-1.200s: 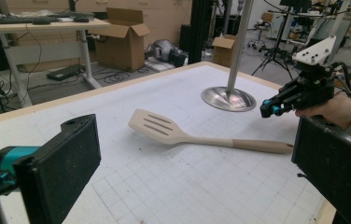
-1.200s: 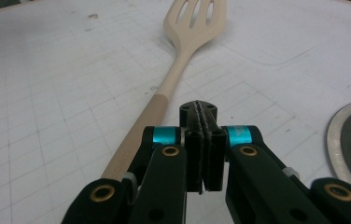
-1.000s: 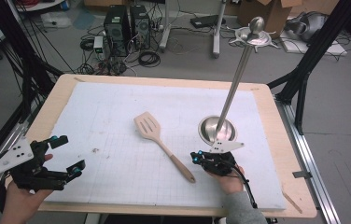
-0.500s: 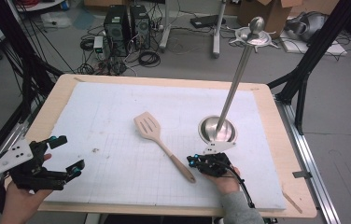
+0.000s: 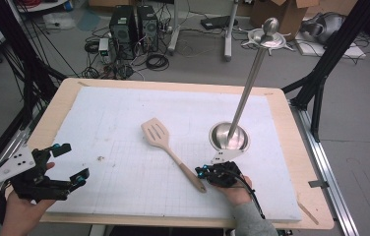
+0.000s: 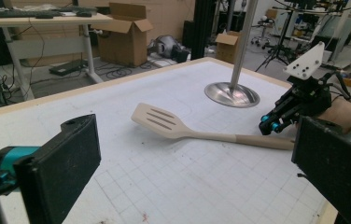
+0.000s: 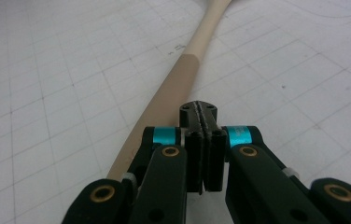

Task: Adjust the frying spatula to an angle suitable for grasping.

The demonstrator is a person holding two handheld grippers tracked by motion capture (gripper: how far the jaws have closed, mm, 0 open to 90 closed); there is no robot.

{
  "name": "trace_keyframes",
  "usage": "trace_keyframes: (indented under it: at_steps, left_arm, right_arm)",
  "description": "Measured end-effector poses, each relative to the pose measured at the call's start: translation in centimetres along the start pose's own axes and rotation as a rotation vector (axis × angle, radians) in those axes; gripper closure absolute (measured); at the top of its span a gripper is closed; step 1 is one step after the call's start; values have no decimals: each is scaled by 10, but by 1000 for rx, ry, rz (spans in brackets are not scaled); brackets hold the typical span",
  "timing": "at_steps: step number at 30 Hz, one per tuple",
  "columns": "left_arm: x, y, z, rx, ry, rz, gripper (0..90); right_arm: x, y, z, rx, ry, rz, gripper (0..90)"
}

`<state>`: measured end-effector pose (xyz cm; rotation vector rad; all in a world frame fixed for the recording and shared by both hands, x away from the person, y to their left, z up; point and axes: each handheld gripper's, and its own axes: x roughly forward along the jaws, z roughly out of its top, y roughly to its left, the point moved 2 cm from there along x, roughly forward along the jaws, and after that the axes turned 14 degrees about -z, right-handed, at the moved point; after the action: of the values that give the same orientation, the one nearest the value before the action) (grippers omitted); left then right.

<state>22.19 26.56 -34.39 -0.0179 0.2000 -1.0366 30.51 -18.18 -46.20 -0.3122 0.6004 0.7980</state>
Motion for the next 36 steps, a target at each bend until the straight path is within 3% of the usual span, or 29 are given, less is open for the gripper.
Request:
trace_keyframes:
  at_steps: [9,26,36]
  left_arm:
    - [1,1,-2,-7,4,-4,17]
    - [3,2,-3,-18,18,-12,17]
    - [4,2,-4,-19,24,-11,17]
  right_arm:
    - [3,5,1,-18,35,20,899]
    - [6,15,2,-7,56,84,900]
    - [8,19,4,-13,63,90,900]
